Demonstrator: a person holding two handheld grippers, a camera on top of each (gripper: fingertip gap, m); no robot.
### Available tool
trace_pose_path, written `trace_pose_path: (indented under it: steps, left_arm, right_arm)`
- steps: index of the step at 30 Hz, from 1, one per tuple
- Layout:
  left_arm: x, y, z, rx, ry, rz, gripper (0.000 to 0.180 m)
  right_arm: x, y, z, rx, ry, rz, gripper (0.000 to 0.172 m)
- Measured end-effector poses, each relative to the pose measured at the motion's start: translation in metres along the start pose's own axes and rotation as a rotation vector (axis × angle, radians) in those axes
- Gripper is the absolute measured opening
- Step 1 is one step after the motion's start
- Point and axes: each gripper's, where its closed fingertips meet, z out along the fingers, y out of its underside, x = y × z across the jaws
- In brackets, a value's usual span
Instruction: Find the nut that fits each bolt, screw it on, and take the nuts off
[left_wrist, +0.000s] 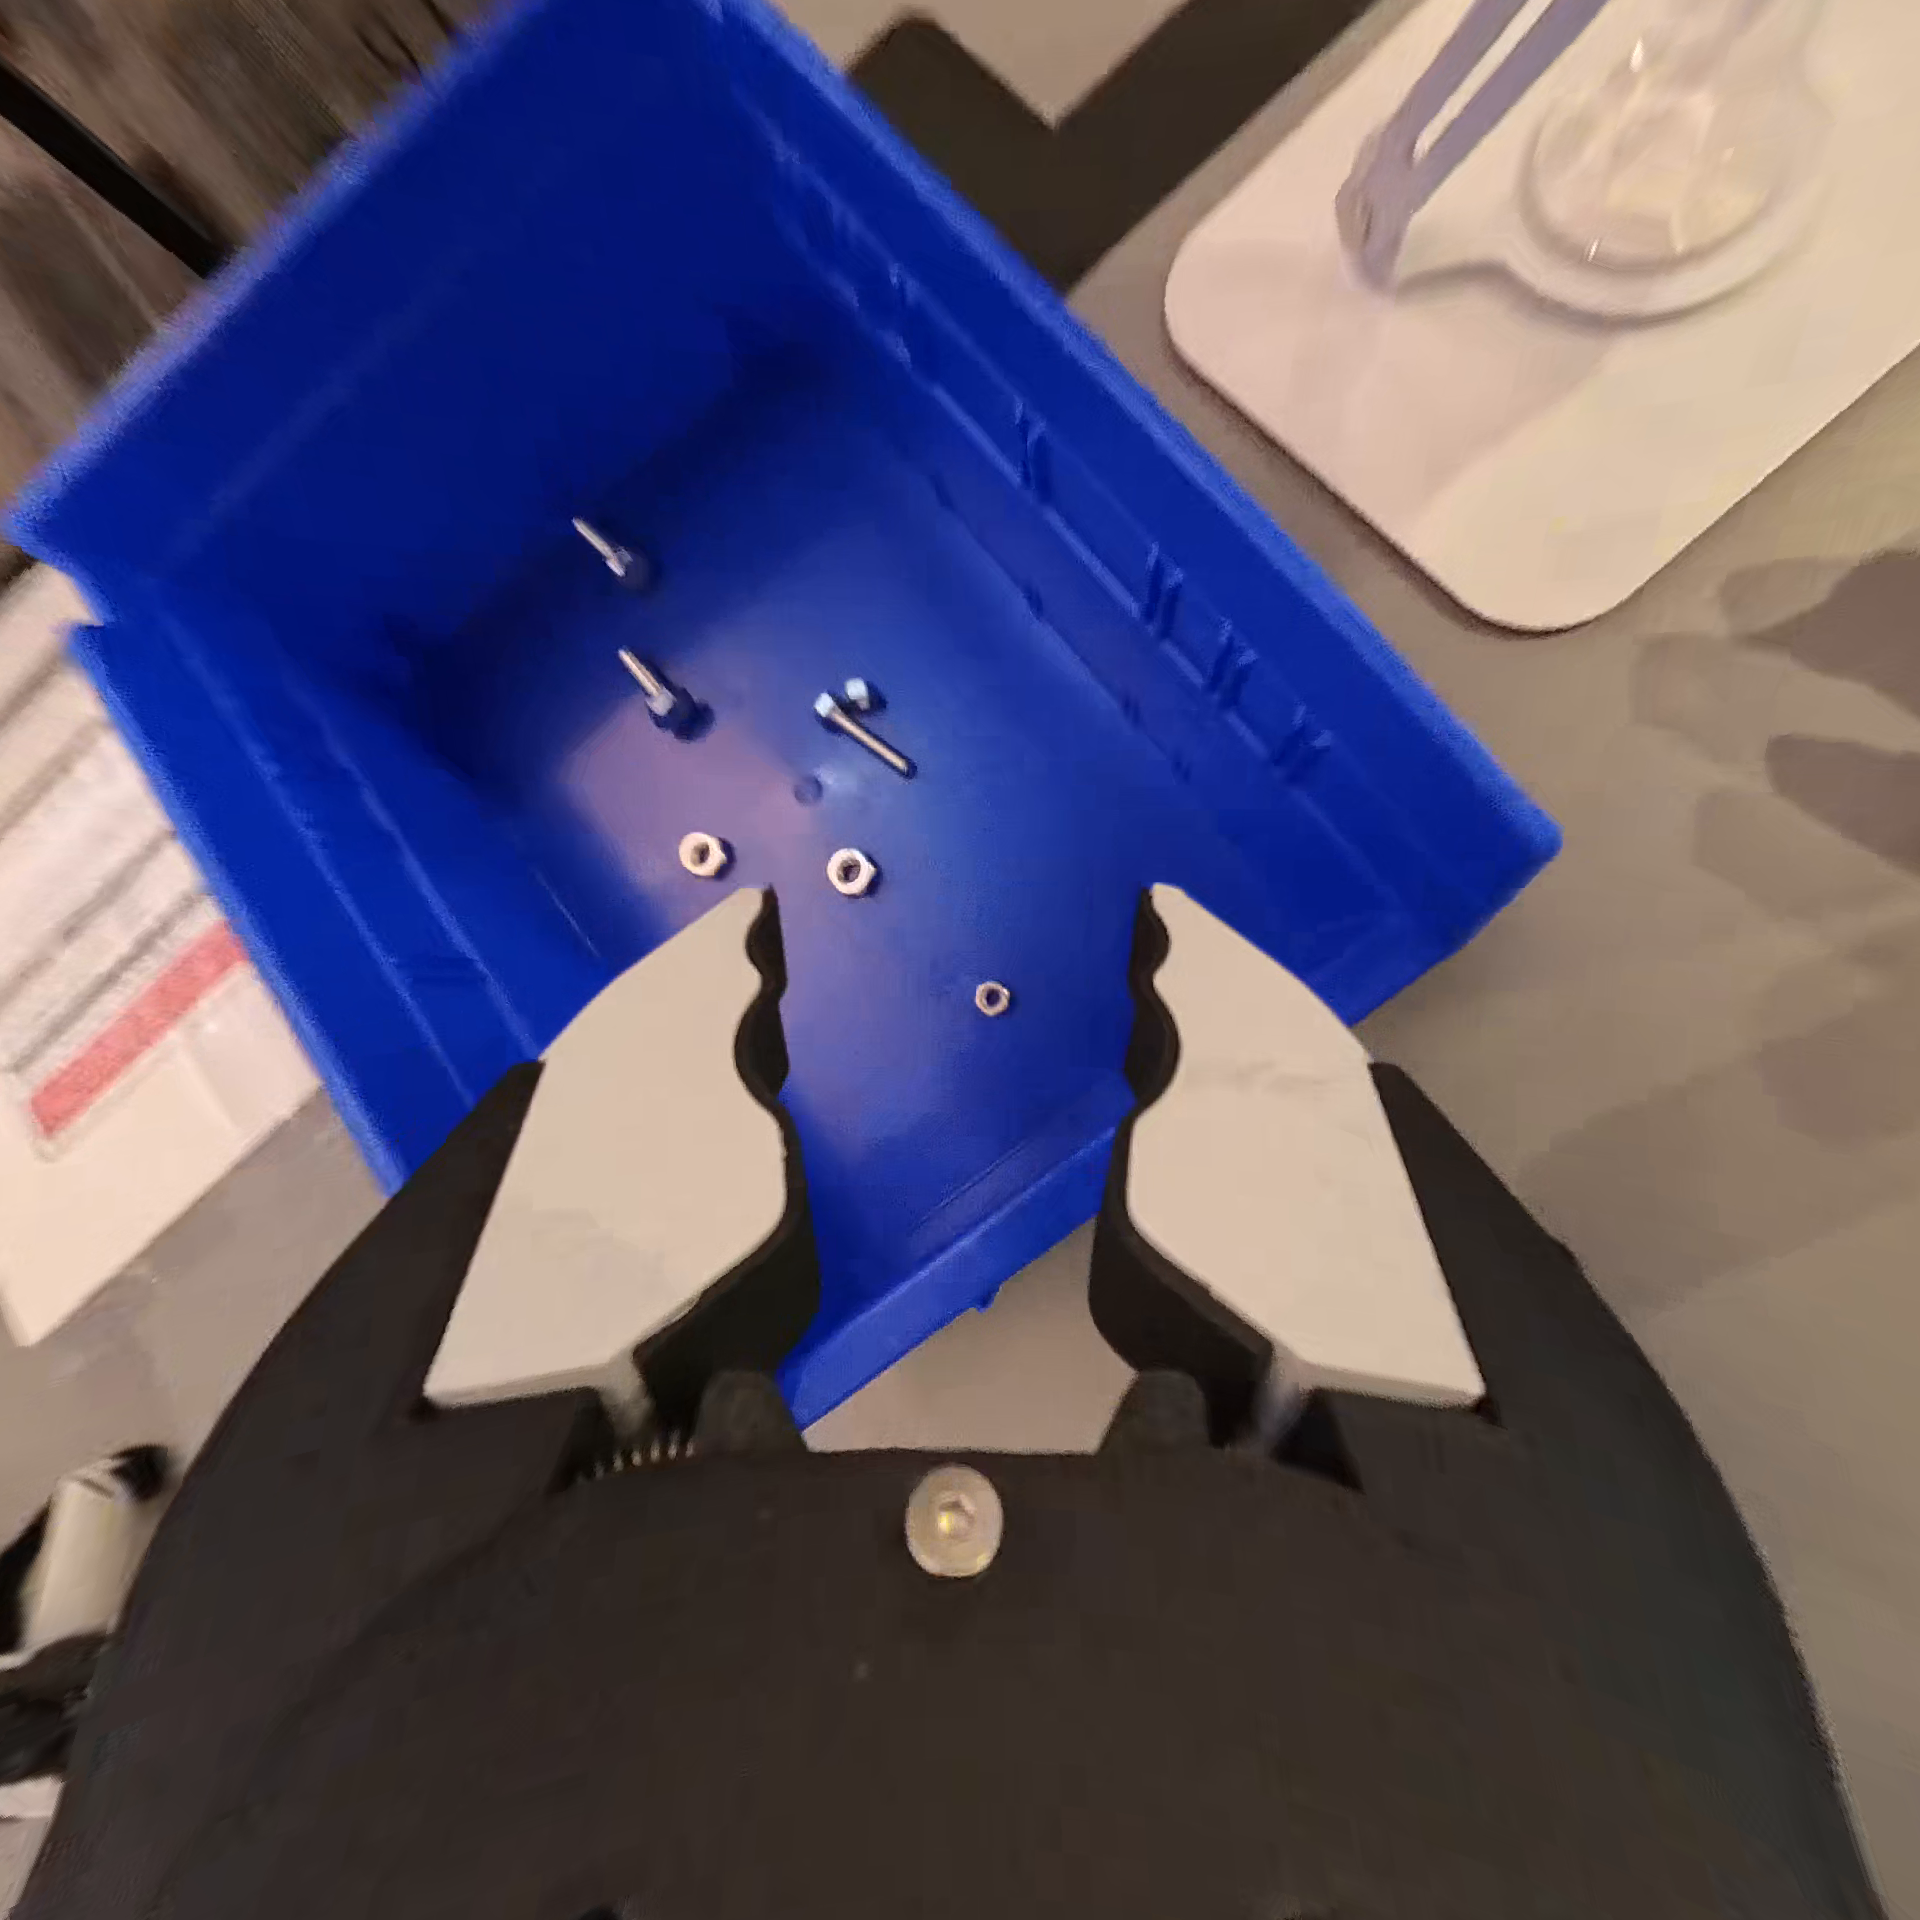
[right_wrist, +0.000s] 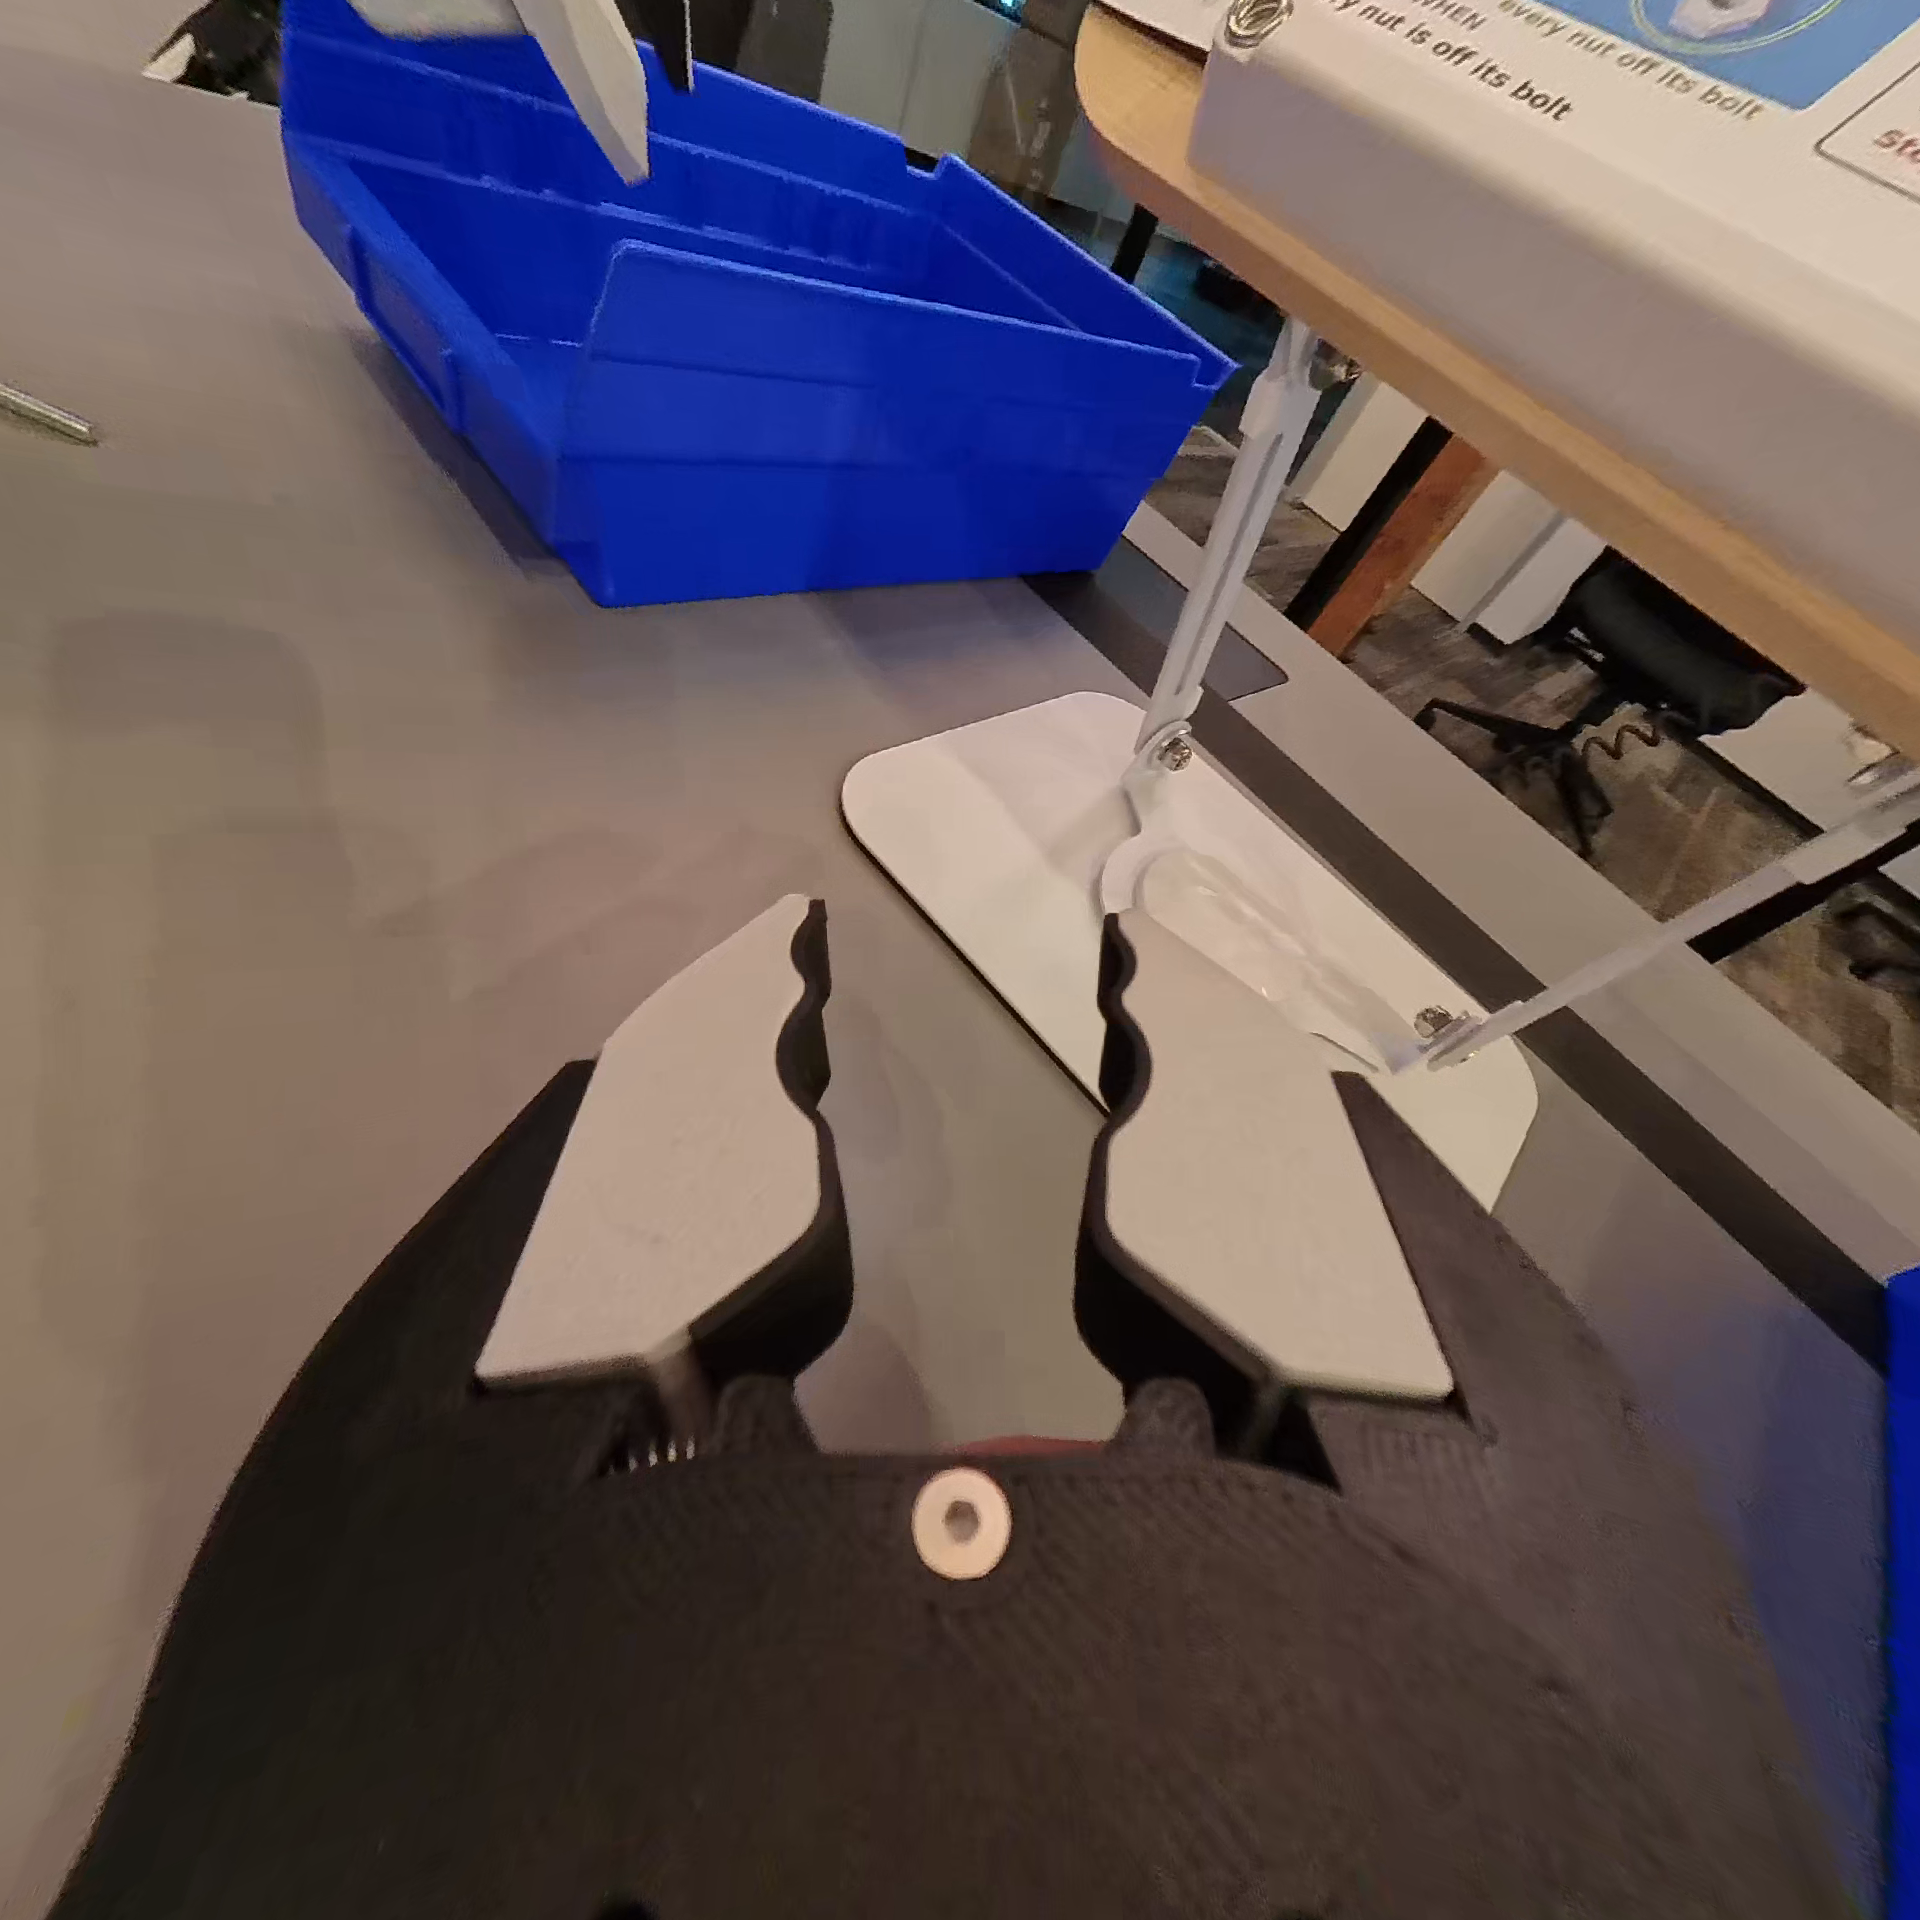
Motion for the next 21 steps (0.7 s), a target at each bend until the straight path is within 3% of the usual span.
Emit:
trace_pose_path:
  steps: [4,11,21]
  left_arm:
    - [-0.008,0.028,0.033,-0.218,0.046,0.004,0.065]
    - [-0.002,0.050,0.055,-0.375,0.159,0.195,0.048]
    - [0.005,0.062,0.059,-0.433,0.276,0.339,0.035]
  right_arm:
    - [-0.002,-0.001,0.000,0.005,-0.017,0.010,0.051]
    - [-0.005,-0.002,-0.002,0.011,-0.037,0.021,0.050]
    - [-0.008,-0.002,-0.002,0.012,-0.062,0.027,0.049]
